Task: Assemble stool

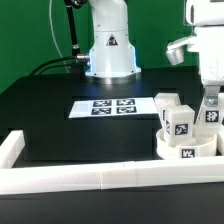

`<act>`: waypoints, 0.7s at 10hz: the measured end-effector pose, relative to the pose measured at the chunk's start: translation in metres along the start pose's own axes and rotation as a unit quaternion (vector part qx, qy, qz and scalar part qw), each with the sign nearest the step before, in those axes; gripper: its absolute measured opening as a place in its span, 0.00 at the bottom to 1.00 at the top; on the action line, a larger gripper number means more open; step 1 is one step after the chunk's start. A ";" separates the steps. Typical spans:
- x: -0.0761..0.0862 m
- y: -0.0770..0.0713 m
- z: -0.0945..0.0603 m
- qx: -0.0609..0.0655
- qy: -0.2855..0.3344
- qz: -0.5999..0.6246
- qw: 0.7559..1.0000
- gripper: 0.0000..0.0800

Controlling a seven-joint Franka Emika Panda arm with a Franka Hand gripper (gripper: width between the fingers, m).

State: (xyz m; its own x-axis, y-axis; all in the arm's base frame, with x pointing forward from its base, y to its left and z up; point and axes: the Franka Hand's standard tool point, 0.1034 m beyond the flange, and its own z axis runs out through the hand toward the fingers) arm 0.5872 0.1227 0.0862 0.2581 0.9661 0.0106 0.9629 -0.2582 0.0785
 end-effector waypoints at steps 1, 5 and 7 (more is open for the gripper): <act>0.000 0.000 0.000 0.000 0.000 0.001 1.000 0.42; 0.000 -0.003 0.001 0.005 0.004 0.242 0.970 0.42; 0.003 -0.005 0.002 0.009 0.004 0.403 0.915 0.42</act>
Offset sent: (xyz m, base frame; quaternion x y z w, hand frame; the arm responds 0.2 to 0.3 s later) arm -0.0149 -0.0001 -0.0027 0.0298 0.0355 0.3497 0.9357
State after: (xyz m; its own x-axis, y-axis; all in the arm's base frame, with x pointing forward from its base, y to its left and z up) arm 0.5831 0.1269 0.0838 0.8842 0.4627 0.0646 0.4620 -0.8865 0.0266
